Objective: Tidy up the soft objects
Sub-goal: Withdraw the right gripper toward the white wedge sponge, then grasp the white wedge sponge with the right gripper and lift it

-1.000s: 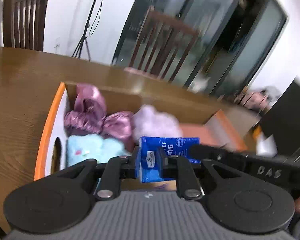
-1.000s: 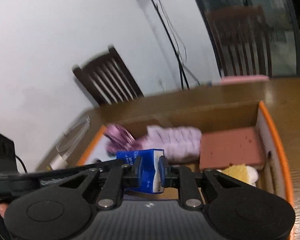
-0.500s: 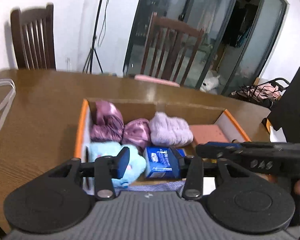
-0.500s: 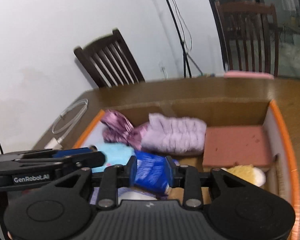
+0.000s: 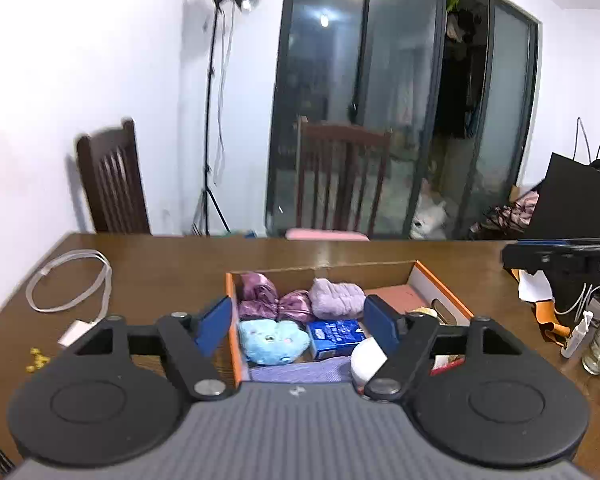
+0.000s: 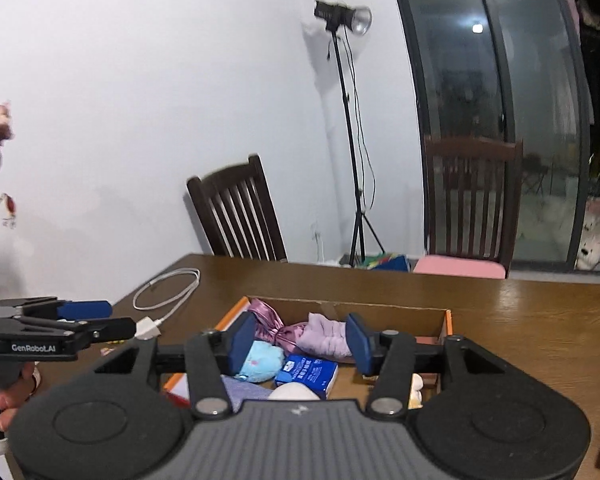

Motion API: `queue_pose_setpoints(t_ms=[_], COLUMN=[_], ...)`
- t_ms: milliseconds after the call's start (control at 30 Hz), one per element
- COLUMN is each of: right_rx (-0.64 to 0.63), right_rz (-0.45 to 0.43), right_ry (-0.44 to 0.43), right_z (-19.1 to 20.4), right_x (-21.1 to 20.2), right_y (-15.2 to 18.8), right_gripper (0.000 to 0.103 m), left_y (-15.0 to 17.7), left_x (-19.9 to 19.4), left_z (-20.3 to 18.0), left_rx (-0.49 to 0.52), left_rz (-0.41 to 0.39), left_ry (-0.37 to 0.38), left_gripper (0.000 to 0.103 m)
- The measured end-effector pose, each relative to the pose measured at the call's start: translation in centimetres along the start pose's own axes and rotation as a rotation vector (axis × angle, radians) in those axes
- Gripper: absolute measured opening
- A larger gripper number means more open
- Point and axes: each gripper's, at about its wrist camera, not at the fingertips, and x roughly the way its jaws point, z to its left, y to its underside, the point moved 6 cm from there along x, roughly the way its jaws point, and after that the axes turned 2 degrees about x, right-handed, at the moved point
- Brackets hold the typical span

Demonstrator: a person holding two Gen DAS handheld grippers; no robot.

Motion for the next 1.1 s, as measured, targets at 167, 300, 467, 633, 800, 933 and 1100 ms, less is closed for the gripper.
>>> queue_pose_setpoints(t_ms=[167, 300, 467, 633, 800, 933, 1100], right_rx=[-0.068, -0.116, -0.093, -0.023, 0.002, 0.006, -0.015], right_rz=[-0.105, -0.120, -0.037, 0.053, 0.047, 0.073, 0.141], right_ry=[0.006, 0.027, 0.019, -0.006, -0.005, 0.004, 0.059], right_z=[2.4, 3.9, 4.5, 4.3, 4.1, 4.1, 4.2], right_x=[-5.5, -8.0, -9.4, -9.2, -8.5, -6.0, 0.1], right_y=[4.6, 10.6, 17.1, 21.1, 21.3, 21.4, 21.4], right_gripper=[0.063, 0.067, 0.068, 0.070, 0.070, 0.070, 0.069], left_y=[5.2, 10.4, 16.2, 18.4, 18.3, 18.3, 17.6], left_x=[-5.6, -9.8, -11.5, -10.4, -9.3, -7.2, -3.0], left_z=[-0.9, -2.1, -2.1, -1.4, -1.5, -2.0, -2.4], left_rx=[-0.019, -0.030, -0.094, -0.102, -0.108, -0.083, -0.045], left_rz=[-0.103, -0.163, -0.117, -0.045, -0.035, -0.008, 0.031], left_ry=[-0.061, -0.097, -0.084, -0.120, -0.108, -0.103, -0.129], left_gripper=[0.089, 0.098, 0.099, 0.099, 0.099, 0.099, 0.099])
